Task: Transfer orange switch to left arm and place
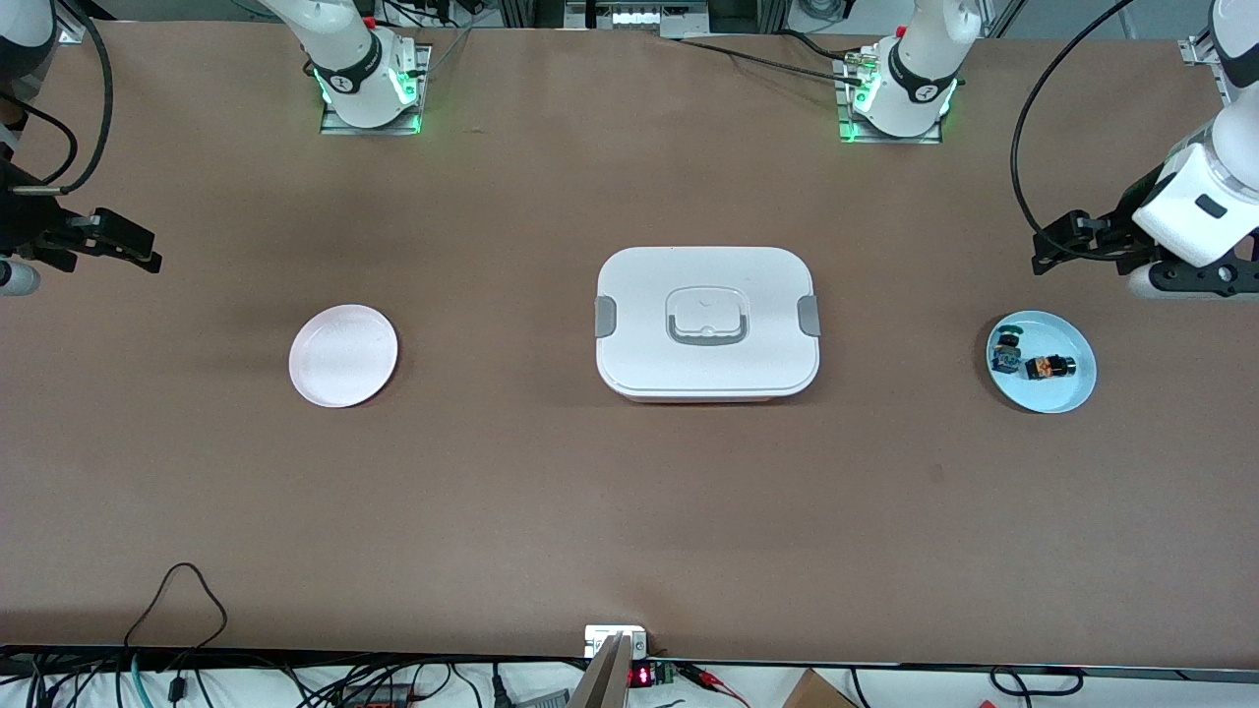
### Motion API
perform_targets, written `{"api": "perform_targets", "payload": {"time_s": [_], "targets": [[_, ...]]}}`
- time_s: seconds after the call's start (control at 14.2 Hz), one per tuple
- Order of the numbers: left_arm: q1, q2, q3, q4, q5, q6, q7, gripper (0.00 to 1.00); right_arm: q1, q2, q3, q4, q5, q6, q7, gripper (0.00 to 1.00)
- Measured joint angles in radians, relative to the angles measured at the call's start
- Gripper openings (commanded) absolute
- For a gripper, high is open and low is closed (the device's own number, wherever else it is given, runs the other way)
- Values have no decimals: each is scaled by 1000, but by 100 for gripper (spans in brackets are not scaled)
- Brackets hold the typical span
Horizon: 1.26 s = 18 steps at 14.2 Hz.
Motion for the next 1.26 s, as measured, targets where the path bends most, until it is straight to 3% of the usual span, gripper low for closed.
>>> {"api": "perform_targets", "payload": {"time_s": [0.56, 1.26], "targets": [[-3, 4, -9, -4, 0, 84, 2, 100, -1, -1, -2, 0, 0, -15, 2, 100], [-4, 14, -10, -9, 0, 90, 4, 100, -1, -29, -4, -29, 0, -17, 2, 100]]}}
